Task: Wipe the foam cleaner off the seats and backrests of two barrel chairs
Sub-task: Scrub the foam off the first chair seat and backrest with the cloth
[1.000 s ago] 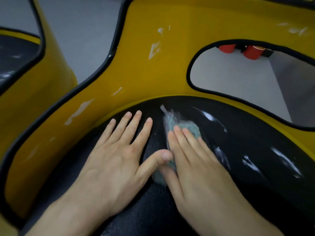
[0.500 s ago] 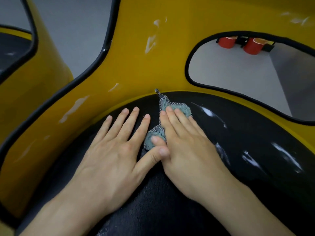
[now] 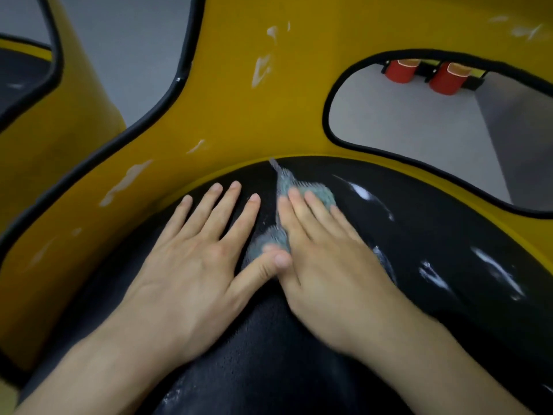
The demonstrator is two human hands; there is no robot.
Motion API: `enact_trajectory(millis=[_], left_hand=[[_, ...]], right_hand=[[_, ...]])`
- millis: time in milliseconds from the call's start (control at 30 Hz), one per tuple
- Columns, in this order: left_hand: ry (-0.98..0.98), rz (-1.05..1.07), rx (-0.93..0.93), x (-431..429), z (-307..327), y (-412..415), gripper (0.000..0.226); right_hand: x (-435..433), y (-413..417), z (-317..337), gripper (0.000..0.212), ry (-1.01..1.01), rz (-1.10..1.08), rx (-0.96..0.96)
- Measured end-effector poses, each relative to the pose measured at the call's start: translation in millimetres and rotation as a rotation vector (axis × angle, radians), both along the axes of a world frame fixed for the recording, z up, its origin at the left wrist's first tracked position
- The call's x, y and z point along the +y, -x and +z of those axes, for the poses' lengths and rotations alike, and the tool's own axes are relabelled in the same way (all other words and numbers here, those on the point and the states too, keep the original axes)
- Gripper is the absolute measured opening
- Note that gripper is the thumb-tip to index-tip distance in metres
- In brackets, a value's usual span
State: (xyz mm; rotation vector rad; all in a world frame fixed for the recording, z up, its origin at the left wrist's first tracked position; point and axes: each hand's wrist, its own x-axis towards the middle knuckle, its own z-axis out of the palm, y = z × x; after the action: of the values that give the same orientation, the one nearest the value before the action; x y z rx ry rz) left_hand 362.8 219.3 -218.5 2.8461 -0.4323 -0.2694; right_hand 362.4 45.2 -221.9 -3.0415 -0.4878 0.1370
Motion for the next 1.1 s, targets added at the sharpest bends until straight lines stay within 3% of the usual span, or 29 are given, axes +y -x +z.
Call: enact_trajectory(millis=[133,233,400,733,967,1100], left_hand=[[0.025,-0.002,0.0,0,1,-1,0.101],[0.006,-0.001,0.011,1,2,0,0.104],[-0.008,0.007,0.016,-2,3,-1,0.105],[0.088,0.025,-0.022,-1,1,-1,0.085],[0.08,0.023,-0.026,0,0,-2,0.089],[0.064,0.024,-0.023,-1,2,-2,0.089]], right_hand=[[5,-22,3,0.073,-0.024,-0.024,-0.011],[0,20,-3,0.076,-0.028,-0.019,-0.077],[-9,64,-21,0.063,-0.058,0.005,-0.144],[9,-38,3,0.066,-0.024,-0.098,-0.034],[-5,47,-11,0.07,-0.056,-0.088,-0.084],[-11,55,-16,0.076,-0.017,-0.083,-0.06]])
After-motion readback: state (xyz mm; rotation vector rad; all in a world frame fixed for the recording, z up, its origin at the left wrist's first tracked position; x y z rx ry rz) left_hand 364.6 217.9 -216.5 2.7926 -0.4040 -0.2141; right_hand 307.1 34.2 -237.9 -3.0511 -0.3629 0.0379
